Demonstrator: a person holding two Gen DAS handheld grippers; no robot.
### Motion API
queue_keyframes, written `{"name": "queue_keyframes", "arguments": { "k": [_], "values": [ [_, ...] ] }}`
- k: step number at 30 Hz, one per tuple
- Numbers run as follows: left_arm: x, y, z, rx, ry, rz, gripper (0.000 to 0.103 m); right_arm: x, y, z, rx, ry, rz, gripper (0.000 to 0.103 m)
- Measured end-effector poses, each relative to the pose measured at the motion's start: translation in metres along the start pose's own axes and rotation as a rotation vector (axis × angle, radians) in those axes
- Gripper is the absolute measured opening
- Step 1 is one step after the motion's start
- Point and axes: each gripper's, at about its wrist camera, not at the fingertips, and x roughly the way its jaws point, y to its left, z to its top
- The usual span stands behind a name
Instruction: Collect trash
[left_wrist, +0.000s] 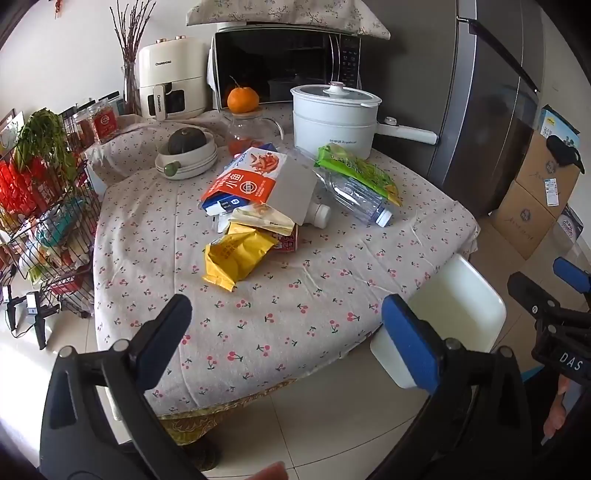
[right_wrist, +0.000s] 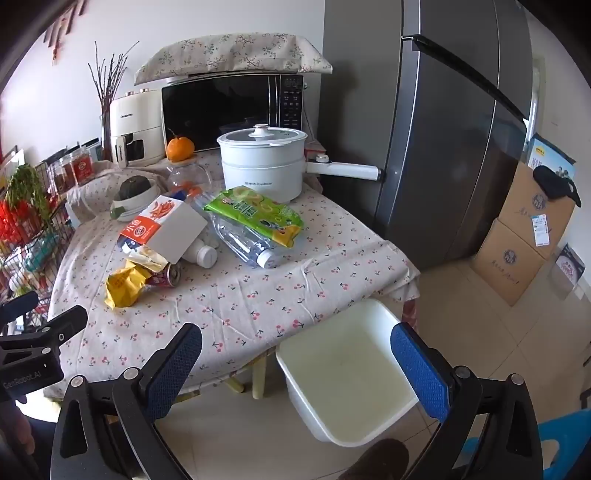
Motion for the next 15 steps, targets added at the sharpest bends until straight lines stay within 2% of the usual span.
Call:
{"name": "queue_keyframes", "arguments": {
  "k": [4, 5, 7, 15],
  "values": [
    [-0.004, -0.001, -0.001, 0.018, -0.028, 0.017, 0.102, -0.007, -0.002, -0.003, 0.004, 0.021, 0.022, 0.103],
    [-0.002, -0.002, -0.002, 0.015, -0.027, 0.018, 0.102, -0.001, 0.002, -0.001, -0.008, 0.060, 0.010, 0.103],
    [-0.003, -0.005, -0.001, 0.014, -0.029, 0.025, 0.102, 0.002, 0.003, 0.000, -0.012, 0.072, 0.006, 0.103],
    [-0.003, 0.004, -0.001, -0.008, -0.035, 0.009, 0.102, 0.005, 0.009, -0.005, -0.022, 0.061, 0.001, 0.103]
  ]
}}
